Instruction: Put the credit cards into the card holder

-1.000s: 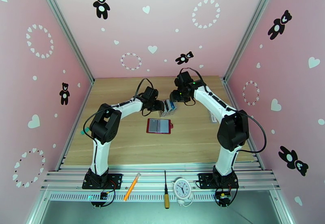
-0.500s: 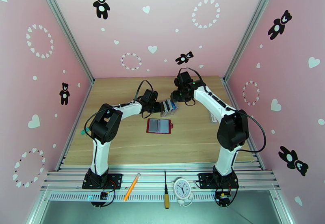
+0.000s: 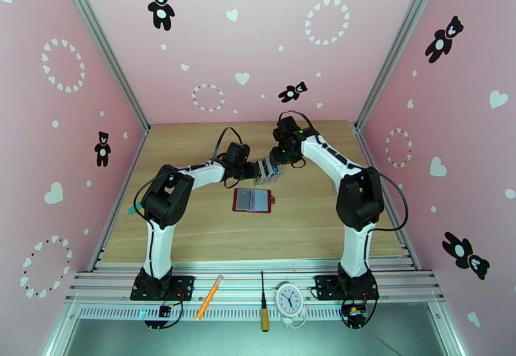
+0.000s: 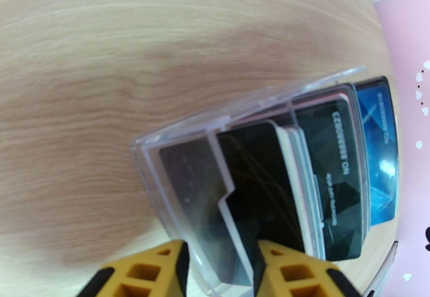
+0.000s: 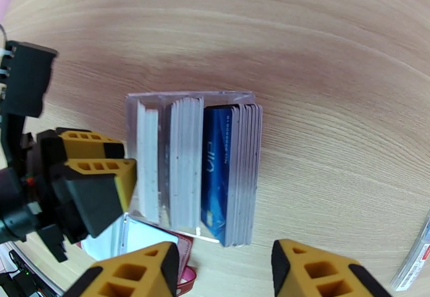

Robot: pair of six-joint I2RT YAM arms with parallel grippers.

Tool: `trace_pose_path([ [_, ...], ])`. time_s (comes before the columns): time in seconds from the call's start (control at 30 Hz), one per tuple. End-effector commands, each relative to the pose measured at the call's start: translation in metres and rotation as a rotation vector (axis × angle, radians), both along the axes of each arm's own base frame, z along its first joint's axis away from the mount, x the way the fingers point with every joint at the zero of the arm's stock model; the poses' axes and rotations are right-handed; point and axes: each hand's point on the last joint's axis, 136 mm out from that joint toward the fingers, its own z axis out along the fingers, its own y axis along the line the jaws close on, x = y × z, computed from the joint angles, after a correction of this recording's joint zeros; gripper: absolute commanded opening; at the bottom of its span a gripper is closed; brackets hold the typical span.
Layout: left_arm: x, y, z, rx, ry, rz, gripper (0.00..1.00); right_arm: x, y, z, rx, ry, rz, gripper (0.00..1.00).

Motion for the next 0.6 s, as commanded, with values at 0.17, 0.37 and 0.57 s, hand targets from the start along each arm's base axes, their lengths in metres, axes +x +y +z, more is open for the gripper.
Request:
trace_pose_path([
  [0.17, -0.006, 0.02, -0.021, 0.051, 0.065, 0.032, 0.38, 0.01, -0.001, -0.01, -0.081, 0.015, 0.01, 0.52],
  [0.37, -0.006, 0.024, -0.023, 0.06, 0.073, 0.042, 0.39, 0.012, 0.004, -0.019, -0.104, 0.029, 0.021, 0.54],
  [0.57, -0.006, 0.024, -0.023, 0.045, 0.089, 0.044, 0.4, 0.011, 0.006, -0.032, -0.133, 0.044, 0.028, 0.57],
])
